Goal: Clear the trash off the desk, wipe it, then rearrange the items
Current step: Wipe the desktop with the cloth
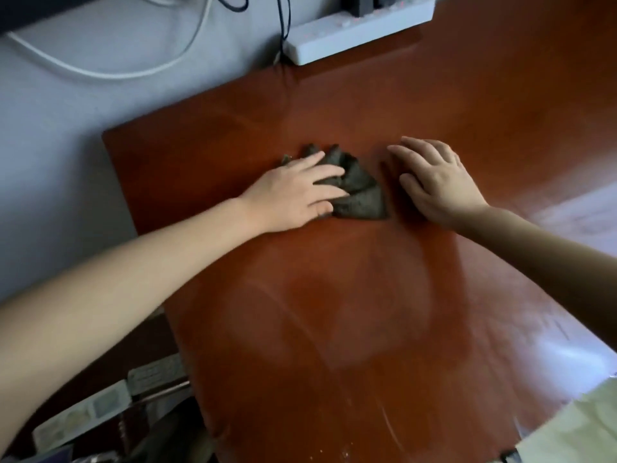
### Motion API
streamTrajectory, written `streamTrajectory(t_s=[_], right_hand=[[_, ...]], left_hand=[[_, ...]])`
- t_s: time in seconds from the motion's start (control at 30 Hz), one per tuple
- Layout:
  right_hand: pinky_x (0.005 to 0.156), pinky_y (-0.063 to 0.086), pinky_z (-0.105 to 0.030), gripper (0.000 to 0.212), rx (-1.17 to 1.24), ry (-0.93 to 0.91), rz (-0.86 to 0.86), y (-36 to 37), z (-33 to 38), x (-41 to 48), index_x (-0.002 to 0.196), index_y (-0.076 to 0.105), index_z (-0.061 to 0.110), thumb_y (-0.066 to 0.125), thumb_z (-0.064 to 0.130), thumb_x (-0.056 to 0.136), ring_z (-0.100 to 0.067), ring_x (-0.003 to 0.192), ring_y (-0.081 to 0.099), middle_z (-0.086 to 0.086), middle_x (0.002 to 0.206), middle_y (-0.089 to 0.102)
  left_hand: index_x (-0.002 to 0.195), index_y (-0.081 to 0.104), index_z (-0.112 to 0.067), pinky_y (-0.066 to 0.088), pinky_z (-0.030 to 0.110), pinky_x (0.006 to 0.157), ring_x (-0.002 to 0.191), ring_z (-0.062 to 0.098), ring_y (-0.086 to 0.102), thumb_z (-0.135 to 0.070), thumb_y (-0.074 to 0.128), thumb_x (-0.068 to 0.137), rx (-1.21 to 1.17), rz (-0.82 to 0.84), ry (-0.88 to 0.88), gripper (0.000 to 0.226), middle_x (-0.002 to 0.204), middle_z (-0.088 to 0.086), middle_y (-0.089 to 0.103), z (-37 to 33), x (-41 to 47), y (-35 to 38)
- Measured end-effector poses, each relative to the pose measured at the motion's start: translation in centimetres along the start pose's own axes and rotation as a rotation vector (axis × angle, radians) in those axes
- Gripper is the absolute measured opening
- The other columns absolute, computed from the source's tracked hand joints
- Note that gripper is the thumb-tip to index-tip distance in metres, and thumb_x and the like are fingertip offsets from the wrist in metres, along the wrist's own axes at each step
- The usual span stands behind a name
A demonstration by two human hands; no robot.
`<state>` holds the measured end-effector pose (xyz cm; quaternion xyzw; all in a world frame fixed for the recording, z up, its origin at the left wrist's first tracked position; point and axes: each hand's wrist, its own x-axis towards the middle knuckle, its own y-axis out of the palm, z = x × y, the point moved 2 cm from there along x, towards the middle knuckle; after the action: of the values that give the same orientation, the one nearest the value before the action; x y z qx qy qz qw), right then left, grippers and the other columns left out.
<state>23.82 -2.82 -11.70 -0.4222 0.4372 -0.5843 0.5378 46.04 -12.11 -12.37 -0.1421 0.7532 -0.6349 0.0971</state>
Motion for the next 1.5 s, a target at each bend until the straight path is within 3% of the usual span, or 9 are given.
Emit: streamTrajectory(t_s=[0.17, 0.43, 0.6, 0.73, 0.87, 1.03, 1.3, 1.4, 1.5], right_hand=[[0.107, 0.026, -0.052, 0.054, -0.03, -0.148, 0.089, 0.3, 2.0, 4.3, 0.14, 0.038, 0.022, 0.025, 0.039, 0.09, -0.033, 0.132, 0.032, -0.006, 0.145, 0.039], [0.109, 0.024, -0.051, 0.056, -0.005, -0.275, 0.168, 2.0, 4.1, 8.2, 0.142, 0.035, 0.026, 0.022, 0.042, 0.09, -0.027, 0.134, 0.03, -0.001, 0.148, 0.034], [0.11, 0.016, -0.05, 0.052, -0.007, -0.234, 0.149, 2.2, 4.6, 8.0, 0.143, 0.033, 0.026, 0.027, 0.037, 0.092, -0.025, 0.137, 0.024, 0.0, 0.149, 0.032], [0.111, 0.017, -0.052, 0.049, -0.003, -0.207, 0.138, 2.2, 5.6, 7.7, 0.142, 0.035, 0.023, 0.031, 0.036, 0.095, -0.029, 0.137, 0.023, -0.005, 0.15, 0.032], [0.113, 0.015, -0.051, 0.044, -0.009, -0.128, 0.079, 2.8, 6.5, 7.0, 0.141, 0.036, 0.024, 0.039, 0.028, 0.098, -0.03, 0.138, 0.022, -0.006, 0.151, 0.03], [0.111, 0.019, -0.053, 0.049, 0.065, -0.121, 0.068, 2.9, 8.9, 6.4, 0.14, 0.037, 0.024, 0.044, 0.031, 0.093, -0.034, 0.136, 0.024, -0.009, 0.15, 0.031], [0.105, 0.027, -0.056, 0.053, -0.12, -0.626, 0.278, 3.3, 10.9, 6.0, 0.14, 0.034, 0.032, 0.033, 0.046, 0.089, -0.03, 0.133, 0.033, -0.004, 0.148, 0.035], [0.109, 0.023, -0.053, 0.051, -0.111, -0.666, 0.32, 3.8, 10.5, 5.9, 0.14, 0.032, 0.038, 0.032, 0.048, 0.09, -0.024, 0.136, 0.029, 0.002, 0.15, 0.031], [0.112, 0.018, -0.051, 0.051, -0.043, -0.637, 0.365, 3.8, 10.3, 6.6, 0.139, 0.028, 0.045, 0.032, 0.052, 0.089, -0.018, 0.138, 0.023, 0.008, 0.152, 0.025]], left_hand=[[0.129, 0.055, -0.015, 0.028, 0.045, 0.109, 0.14, 0.03, 0.024, -0.03, 0.043, 0.097, -0.024, -0.072, -0.352, 0.037, 0.147, 0.003, 0.038, 10.7, 0.0, -1.5], [0.128, 0.054, -0.007, 0.029, 0.044, 0.107, 0.132, 0.031, 0.035, -0.022, 0.044, 0.097, 0.017, -0.173, -0.571, 0.036, 0.143, 0.009, 0.042, 17.8, -1.9, -3.5], [0.12, 0.062, -0.012, 0.025, 0.044, 0.109, 0.134, 0.034, 0.035, -0.04, 0.035, 0.089, -0.051, -0.083, -0.389, 0.05, 0.139, 0.005, 0.048, 12.3, -5.5, -2.7], [0.114, 0.067, -0.02, 0.028, 0.042, 0.107, 0.127, 0.041, 0.042, -0.039, 0.039, 0.09, -0.086, -0.002, -0.064, 0.041, 0.132, 0.006, 0.056, 2.7, -8.3, -1.2], [0.12, 0.062, -0.031, 0.026, 0.048, 0.106, 0.134, 0.035, 0.034, -0.044, 0.034, 0.094, -0.111, 0.124, 0.219, 0.04, 0.137, -0.001, 0.051, -4.8, -13.0, 0.4], [0.121, 0.061, -0.031, 0.033, 0.043, 0.105, 0.13, 0.035, 0.04, -0.043, 0.039, 0.092, -0.01, 0.183, 0.338, 0.038, 0.136, 0.001, 0.051, -3.9, -14.8, 0.3], [0.118, 0.063, -0.012, 0.027, 0.041, 0.109, 0.13, 0.042, 0.036, -0.049, 0.021, 0.098, 0.096, 0.067, -0.031, 0.06, 0.137, 0.014, 0.049, 12.0, -13.9, -2.8], [0.122, 0.06, -0.01, 0.024, 0.046, 0.105, 0.135, 0.034, 0.028, -0.051, 0.024, 0.095, 0.053, 0.038, -0.163, 0.061, 0.144, 0.009, 0.042, 16.0, -13.3, -3.3], [0.126, 0.056, -0.006, 0.022, 0.05, 0.109, 0.136, 0.036, 0.028, -0.036, 0.035, 0.093, 0.032, 0.005, -0.292, 0.049, 0.146, 0.01, 0.038, 19.8, -12.4, -4.1]])
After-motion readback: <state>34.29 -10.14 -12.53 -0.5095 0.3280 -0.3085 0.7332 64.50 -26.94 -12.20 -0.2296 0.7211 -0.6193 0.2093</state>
